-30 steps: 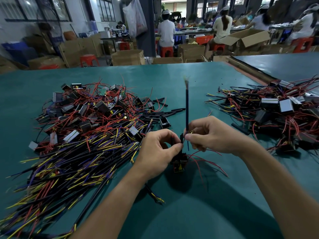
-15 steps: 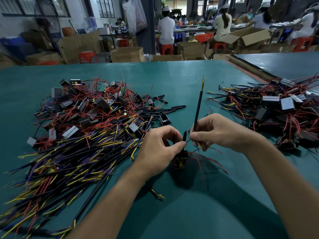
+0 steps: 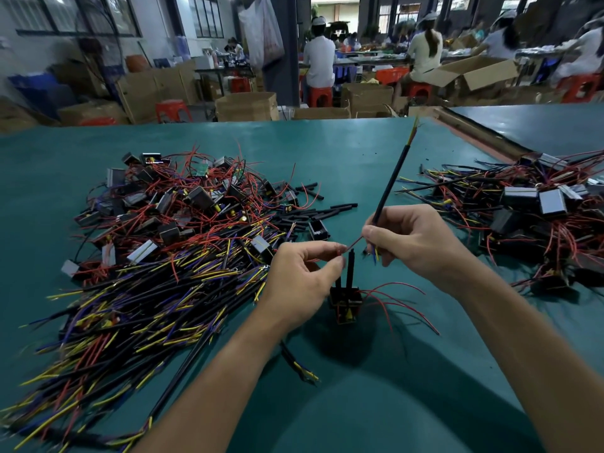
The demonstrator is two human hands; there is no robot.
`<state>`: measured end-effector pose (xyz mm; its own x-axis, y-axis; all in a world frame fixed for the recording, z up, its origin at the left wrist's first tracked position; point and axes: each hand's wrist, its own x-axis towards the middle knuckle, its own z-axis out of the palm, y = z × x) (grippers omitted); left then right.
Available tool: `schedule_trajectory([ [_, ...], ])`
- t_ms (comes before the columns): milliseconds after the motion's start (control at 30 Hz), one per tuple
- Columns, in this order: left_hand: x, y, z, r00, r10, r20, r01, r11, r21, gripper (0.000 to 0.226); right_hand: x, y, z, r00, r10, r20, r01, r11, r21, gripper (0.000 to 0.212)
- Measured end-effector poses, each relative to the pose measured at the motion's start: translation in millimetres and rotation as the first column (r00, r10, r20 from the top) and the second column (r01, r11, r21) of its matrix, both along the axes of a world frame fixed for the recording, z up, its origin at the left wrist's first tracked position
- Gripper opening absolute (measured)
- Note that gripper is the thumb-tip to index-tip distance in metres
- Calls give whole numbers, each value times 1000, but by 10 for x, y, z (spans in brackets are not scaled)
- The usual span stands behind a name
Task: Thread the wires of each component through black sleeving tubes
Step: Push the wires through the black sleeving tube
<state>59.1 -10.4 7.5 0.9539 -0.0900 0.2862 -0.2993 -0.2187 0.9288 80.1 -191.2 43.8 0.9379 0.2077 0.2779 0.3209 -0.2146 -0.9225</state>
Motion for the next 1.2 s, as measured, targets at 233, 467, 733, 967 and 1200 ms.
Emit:
schedule_trajectory([
  [233,9,-7,9,999,39,7,-39,998,-43,9,-10,37,-16,997,-39,62,40,999,-14,12],
  [467,-7,-10,28,1000,21,10,-20,993,-119,13,-33,28,5,995,-36,89,38,999,-20,10],
  [733,-11,0,25,999,-48,2,48,992,-113,17,-70,22,18,990,5,141,11,994,-112,15],
  [967,-12,-8,35,998,-58,-41,51,986,-157,14,-79,13,28,994,-5,112,20,991,-135,11],
  [1200,-27,2,58,993,-95,-69,80,976,-203,5,-117,30,51,993,63,99,-42,977,-207,10],
])
